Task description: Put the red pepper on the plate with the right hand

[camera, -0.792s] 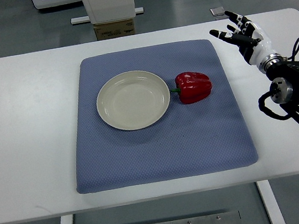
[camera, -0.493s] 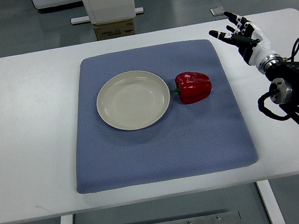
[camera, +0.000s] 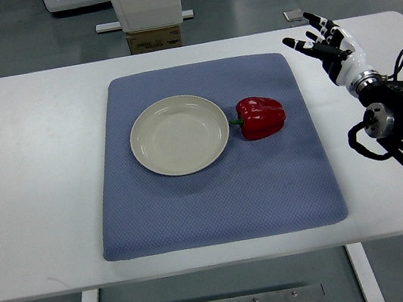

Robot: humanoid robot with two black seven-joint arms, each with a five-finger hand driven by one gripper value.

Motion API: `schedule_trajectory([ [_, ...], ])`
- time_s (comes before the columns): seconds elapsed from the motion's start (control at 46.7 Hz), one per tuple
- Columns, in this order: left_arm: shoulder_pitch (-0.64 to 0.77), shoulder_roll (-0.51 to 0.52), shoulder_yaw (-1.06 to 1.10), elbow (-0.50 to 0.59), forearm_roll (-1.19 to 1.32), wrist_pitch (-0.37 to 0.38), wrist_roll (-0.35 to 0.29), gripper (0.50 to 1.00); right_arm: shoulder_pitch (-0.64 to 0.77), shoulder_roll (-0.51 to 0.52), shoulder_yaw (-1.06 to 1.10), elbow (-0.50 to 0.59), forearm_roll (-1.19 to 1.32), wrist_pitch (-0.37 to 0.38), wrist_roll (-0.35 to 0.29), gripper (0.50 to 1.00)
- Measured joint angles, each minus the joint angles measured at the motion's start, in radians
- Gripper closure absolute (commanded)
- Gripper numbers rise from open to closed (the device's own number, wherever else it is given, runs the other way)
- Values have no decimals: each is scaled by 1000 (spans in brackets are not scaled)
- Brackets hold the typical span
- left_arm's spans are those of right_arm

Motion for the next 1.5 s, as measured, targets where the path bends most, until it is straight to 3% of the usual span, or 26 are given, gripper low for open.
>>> schedule_trajectory([
  [1.499,0,0,0,0,0,0,0,500,13,0,5,-21,0,0,1,500],
])
